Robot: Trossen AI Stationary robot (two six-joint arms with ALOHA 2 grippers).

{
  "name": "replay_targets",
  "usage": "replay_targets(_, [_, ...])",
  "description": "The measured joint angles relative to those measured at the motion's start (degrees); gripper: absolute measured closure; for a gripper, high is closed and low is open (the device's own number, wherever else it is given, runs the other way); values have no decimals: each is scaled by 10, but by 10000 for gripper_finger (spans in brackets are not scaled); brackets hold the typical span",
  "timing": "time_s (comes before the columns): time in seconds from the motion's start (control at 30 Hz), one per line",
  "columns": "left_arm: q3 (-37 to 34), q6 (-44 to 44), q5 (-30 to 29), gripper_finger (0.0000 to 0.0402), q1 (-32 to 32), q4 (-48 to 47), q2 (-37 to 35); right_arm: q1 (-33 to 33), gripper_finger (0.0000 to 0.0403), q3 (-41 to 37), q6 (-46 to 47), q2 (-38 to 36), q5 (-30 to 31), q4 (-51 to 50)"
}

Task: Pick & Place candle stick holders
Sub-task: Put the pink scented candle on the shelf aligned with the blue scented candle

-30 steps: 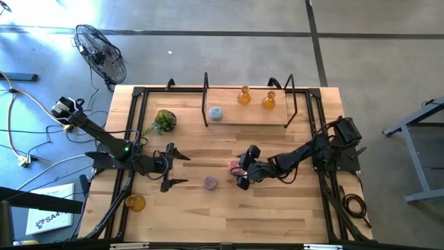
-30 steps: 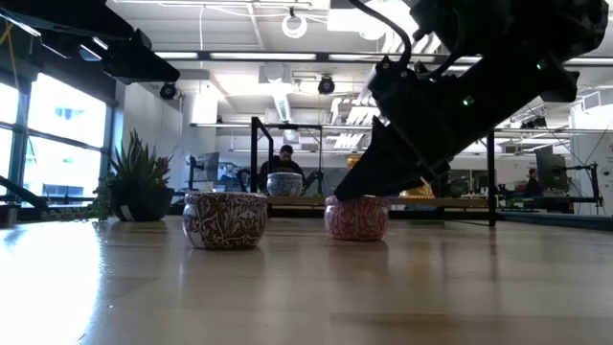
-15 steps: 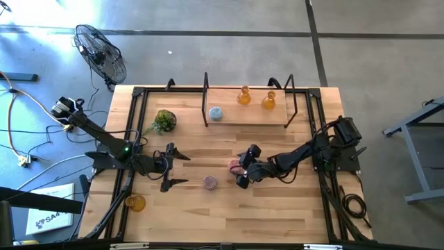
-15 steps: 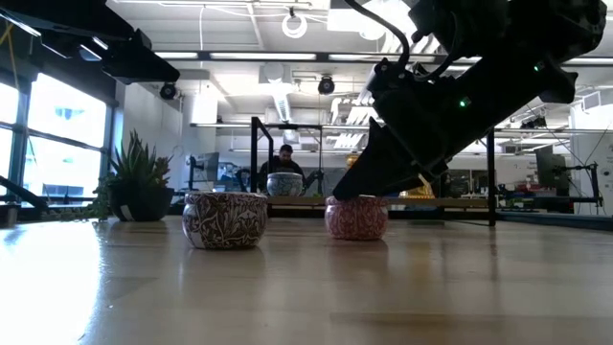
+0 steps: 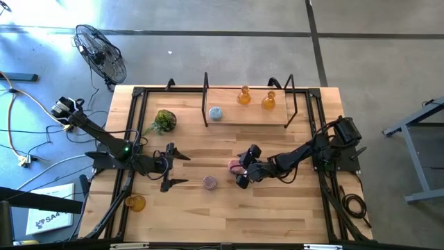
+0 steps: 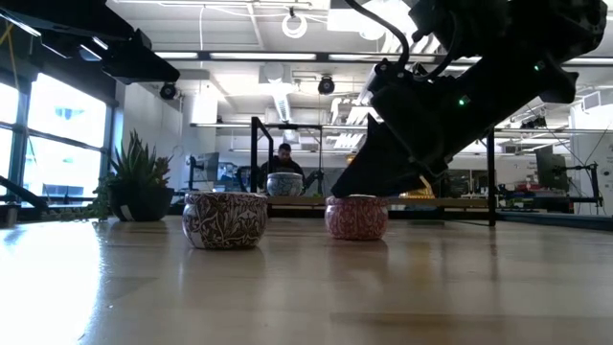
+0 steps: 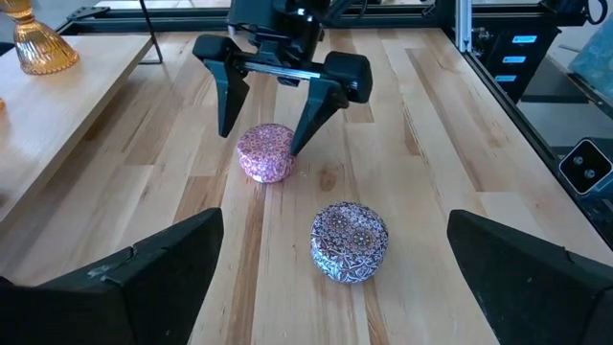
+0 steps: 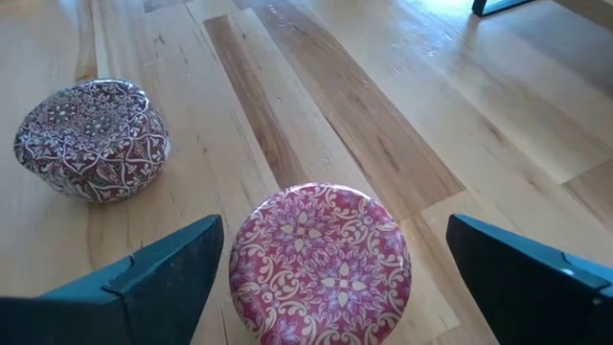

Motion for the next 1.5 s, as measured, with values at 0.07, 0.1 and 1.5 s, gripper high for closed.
replay_targets(0.07, [0,0,0,4,0,0,0,0,8,0,0,0,0,-2])
replay_targets(0.1, [0,0,0,4,0,0,0,0,8,0,0,0,0,-2])
replay_targets(1.5, [0,0,0,4,0,0,0,-27,75,0,45,3,-72,-33])
